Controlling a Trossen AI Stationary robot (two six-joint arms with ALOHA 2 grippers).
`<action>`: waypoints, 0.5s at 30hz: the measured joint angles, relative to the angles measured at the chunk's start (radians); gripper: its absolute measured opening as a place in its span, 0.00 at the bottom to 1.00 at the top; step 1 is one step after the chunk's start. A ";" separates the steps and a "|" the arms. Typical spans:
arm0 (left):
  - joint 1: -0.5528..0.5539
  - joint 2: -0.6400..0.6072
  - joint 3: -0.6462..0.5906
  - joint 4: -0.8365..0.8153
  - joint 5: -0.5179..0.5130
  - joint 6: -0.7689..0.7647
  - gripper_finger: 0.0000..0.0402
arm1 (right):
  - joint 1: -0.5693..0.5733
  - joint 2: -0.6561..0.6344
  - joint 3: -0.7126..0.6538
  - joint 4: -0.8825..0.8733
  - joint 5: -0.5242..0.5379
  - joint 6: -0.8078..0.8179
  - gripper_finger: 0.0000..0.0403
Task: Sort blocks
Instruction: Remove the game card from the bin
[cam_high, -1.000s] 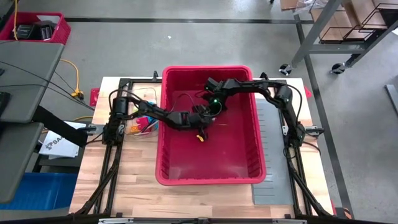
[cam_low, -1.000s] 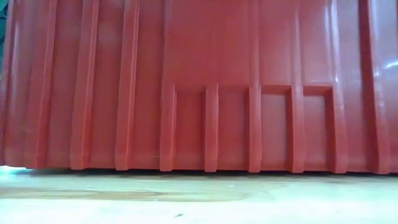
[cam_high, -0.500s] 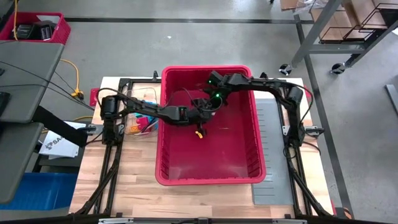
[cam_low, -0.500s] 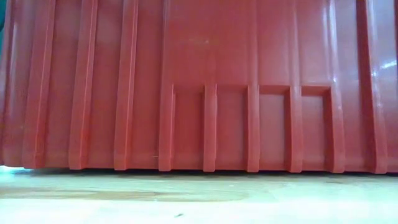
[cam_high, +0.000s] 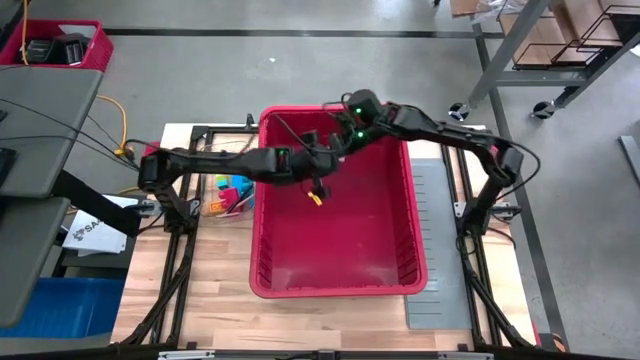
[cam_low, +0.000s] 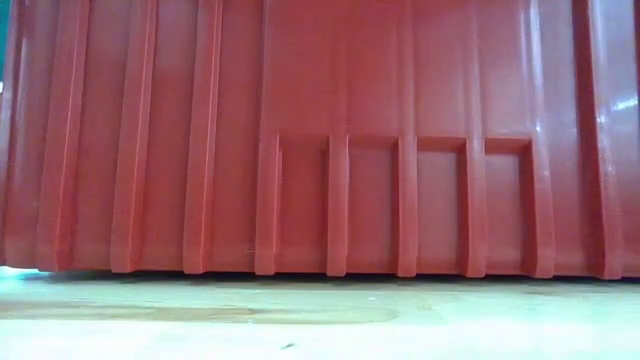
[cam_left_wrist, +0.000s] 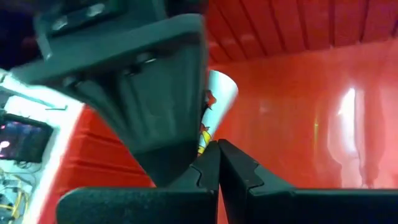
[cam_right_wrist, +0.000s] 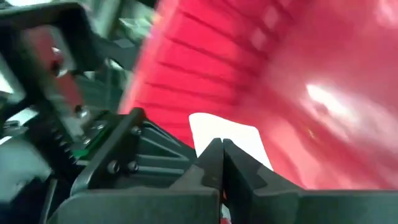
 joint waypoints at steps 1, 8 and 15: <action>0.000 -0.013 0.024 -0.032 -0.006 -0.001 0.00 | 0.008 -0.014 0.000 0.031 0.018 0.011 0.00; 0.010 -0.084 0.146 -0.250 -0.050 -0.020 0.00 | 0.073 -0.010 0.090 0.180 0.118 0.059 0.00; -0.001 -0.160 0.180 -0.427 -0.128 -0.096 0.00 | 0.104 0.103 0.290 0.184 0.153 0.011 0.00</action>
